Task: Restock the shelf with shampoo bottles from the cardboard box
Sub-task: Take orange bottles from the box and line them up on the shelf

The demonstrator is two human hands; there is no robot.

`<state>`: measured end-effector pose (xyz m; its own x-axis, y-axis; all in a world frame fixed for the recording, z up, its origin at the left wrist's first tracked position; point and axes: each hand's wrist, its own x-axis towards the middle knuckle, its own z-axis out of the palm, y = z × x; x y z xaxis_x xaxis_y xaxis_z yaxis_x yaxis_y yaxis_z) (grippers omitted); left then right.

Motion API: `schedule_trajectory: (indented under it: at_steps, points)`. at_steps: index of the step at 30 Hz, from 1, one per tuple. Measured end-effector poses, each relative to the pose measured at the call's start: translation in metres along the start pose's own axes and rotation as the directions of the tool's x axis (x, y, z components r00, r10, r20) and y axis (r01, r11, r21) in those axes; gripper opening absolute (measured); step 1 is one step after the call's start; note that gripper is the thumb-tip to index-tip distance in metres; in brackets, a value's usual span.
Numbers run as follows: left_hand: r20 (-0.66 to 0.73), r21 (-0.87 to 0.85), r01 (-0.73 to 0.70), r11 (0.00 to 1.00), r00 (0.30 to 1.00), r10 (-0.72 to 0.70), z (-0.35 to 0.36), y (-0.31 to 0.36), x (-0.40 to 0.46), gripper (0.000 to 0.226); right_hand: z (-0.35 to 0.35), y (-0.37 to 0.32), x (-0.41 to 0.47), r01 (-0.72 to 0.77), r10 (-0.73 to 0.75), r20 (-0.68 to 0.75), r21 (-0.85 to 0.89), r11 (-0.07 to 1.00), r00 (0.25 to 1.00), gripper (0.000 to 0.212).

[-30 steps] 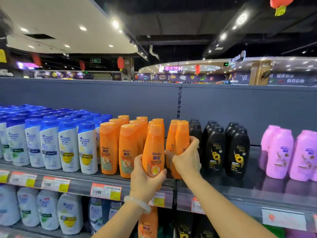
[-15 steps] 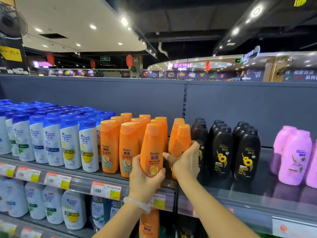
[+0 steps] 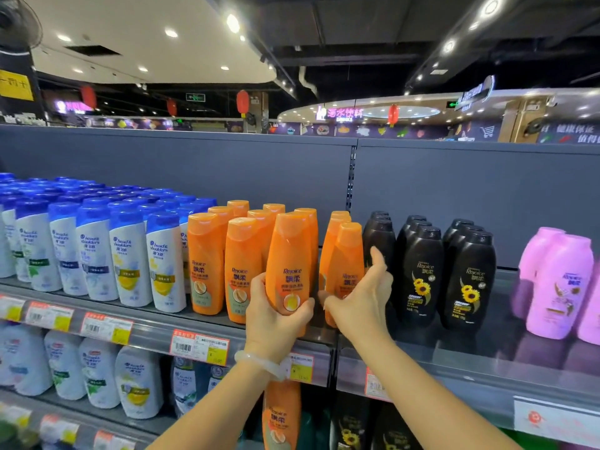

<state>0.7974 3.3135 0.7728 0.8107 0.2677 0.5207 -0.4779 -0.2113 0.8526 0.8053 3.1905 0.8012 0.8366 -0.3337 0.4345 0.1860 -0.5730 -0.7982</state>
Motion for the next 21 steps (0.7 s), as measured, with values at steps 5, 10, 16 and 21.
schedule_trajectory:
  at_steps: [5,10,16,21]
  points:
    - [0.016,-0.027,-0.009,1.0,1.0,0.01,0.002,0.006,0.008,0.052,-0.023,-0.027,0.0,0.321,-0.306,-0.165,0.073,0.944,0.938,0.066]
    - [0.053,-0.075,0.017,0.997,0.999,-0.013,0.006,0.002,0.01,0.054,-0.017,-0.053,0.0,0.168,-0.221,0.328,0.182,0.969,0.918,0.064]
    - [0.138,-0.046,0.069,0.997,0.988,-0.062,0.005,0.001,0.015,0.055,-0.006,-0.052,0.006,0.081,-0.121,0.374,0.121,0.989,0.92,0.063]
    - [0.19,0.104,0.077,0.992,0.977,-0.095,0.005,-0.001,0.019,0.049,0.003,-0.05,0.001,0.101,-0.108,0.326,0.038,0.994,0.939,0.062]
